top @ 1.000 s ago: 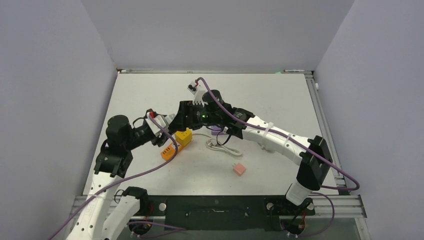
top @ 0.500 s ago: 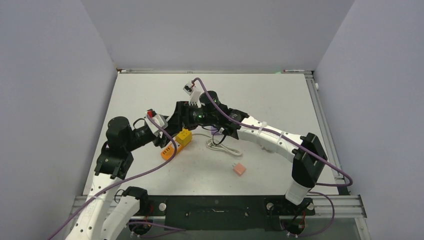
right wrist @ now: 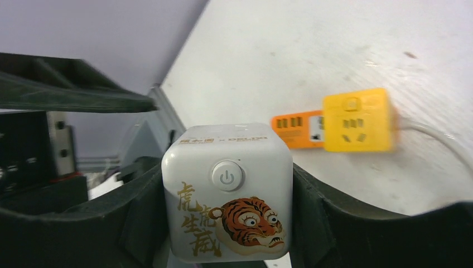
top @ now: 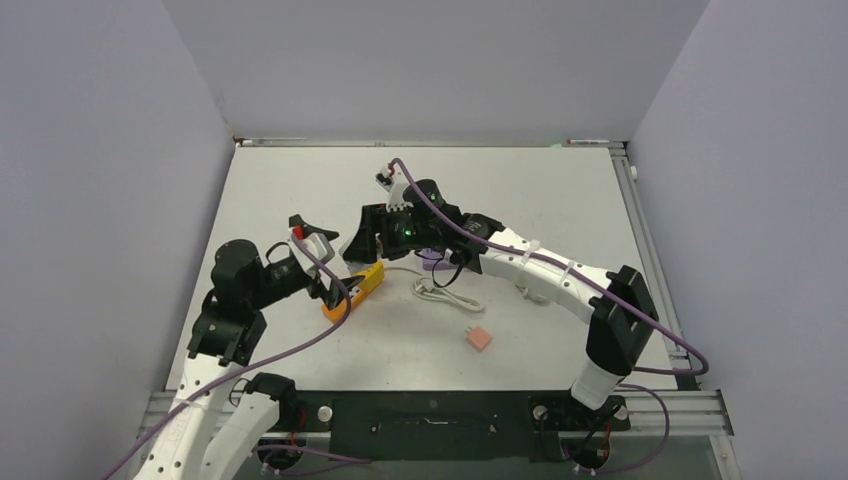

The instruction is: Insert the plug

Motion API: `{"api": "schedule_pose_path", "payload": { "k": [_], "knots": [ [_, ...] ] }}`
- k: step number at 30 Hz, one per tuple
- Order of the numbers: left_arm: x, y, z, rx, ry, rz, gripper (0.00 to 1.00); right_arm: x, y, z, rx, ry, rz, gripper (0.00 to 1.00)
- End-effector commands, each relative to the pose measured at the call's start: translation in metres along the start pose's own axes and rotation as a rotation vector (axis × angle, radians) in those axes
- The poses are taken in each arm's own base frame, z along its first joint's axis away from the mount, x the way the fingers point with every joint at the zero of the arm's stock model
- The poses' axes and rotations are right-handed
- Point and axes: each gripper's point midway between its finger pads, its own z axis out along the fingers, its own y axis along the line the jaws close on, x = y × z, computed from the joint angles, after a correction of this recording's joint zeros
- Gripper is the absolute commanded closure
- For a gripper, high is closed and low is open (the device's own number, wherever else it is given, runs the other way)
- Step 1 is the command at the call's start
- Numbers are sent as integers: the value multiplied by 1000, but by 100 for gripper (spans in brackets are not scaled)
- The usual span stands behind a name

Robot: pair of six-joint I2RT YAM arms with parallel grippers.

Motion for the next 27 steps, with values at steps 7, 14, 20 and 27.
{"api": "schedule_pose_path", "payload": {
  "k": [7,14,20,27],
  "knots": [
    [90,16,-12,-137,290,-250,4,-37,-55,-45,363,-25,-325,95],
    [143,44,-8,-184,443,-441,25,-46,-63,-34,371,15,-452,95],
    [142,64,16,-178,414,-502,33,-41,-67,-11,344,48,-462,95],
    [146,80,30,-171,393,-569,41,-28,-70,4,319,55,-473,95]
  ]
}}
